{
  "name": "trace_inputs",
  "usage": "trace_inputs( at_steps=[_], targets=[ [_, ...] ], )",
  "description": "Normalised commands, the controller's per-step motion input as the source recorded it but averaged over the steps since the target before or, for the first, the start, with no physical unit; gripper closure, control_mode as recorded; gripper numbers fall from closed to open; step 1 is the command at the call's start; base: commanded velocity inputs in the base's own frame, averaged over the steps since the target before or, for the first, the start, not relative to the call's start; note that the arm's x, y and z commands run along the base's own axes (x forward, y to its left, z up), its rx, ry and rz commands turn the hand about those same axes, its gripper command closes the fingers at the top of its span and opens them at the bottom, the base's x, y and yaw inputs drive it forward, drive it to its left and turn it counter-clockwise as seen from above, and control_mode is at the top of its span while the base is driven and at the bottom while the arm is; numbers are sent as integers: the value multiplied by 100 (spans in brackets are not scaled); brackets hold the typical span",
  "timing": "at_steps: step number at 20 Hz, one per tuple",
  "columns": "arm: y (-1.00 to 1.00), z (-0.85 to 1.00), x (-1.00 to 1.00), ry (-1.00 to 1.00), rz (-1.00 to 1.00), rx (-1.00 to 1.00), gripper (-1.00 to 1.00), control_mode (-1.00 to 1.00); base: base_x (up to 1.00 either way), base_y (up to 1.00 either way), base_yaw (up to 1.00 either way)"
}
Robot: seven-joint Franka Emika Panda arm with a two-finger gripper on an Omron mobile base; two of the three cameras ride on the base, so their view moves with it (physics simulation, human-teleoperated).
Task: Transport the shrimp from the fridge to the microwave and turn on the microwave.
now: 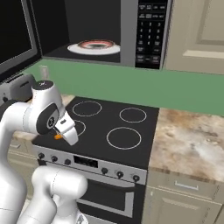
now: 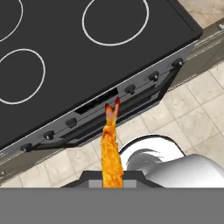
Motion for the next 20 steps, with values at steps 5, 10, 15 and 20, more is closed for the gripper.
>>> trace_inputs(
  at_steps=[5,10,15,20],
  targets=[
    [0,0,0,0,0,0,100,100,33,30,-6],
    [0,0,0,0,0,0,100,100,38,24,-2],
    [0,0,0,0,0,0,100,100,36,15,0],
    [0,0,0,0,0,0,100,100,33,10,0]
  ],
)
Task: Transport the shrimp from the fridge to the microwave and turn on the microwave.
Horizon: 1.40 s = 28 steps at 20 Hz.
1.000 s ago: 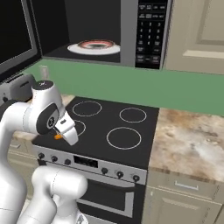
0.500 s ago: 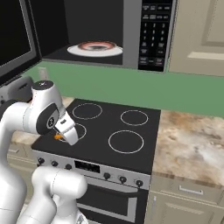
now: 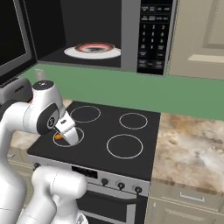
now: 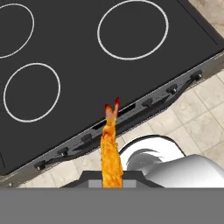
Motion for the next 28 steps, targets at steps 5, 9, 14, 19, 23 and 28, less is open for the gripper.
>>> trace_inputs(
  at_steps=[5,9,14,19,23,28],
  targets=[
    [0,0,0,0,0,0,100,100,31,7,0],
    [0,0,0,0,0,0,100,100,35,5,0],
    [0,0,0,0,0,0,100,100,33,6,0],
    [0,0,0,0,0,0,100,100,29,5,0],
    [0,0,0,0,0,0,100,100,25,7,0],
    [0,0,0,0,0,0,100,100,8,3,0]
  ],
)
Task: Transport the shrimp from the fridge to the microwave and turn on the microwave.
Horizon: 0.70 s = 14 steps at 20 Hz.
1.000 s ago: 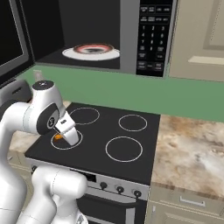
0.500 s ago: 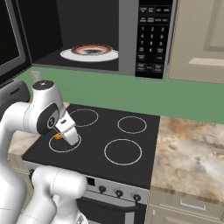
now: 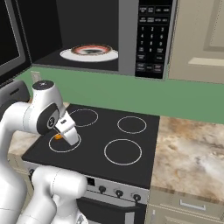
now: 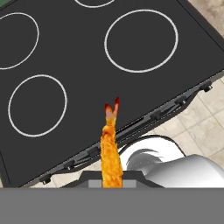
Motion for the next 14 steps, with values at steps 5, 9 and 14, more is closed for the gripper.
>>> trace_inputs(
  at_steps=[5,9,14],
  targets=[
    [0,0,0,0,0,0,100,100,0,0,0],
    [0,0,0,0,0,0,100,100,0,0,0],
    [0,0,0,0,0,0,100,100,0,0,0]
  ],
)
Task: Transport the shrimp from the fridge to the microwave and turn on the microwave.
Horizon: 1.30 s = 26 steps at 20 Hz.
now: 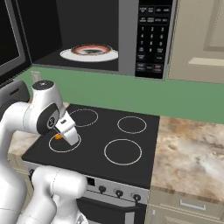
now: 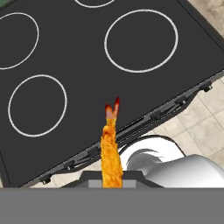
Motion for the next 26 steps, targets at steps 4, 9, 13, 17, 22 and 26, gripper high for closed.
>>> trace_inputs(
  at_steps=[4,9,13,17,22,26],
  targets=[
    [0,0,0,0,0,0,100,100,0,2,0],
    [4,16,-3,-1,0,3,100,-100,0,0,0],
    [2,31,-4,0,0,7,100,-100,0,0,0],
    [7,35,-1,0,2,3,100,-100,0,0,0],
    [14,32,-1,-7,4,-9,100,-100,0,0,0],
    [13,32,-1,-13,8,-14,100,-100,0,0,0]
  ],
)
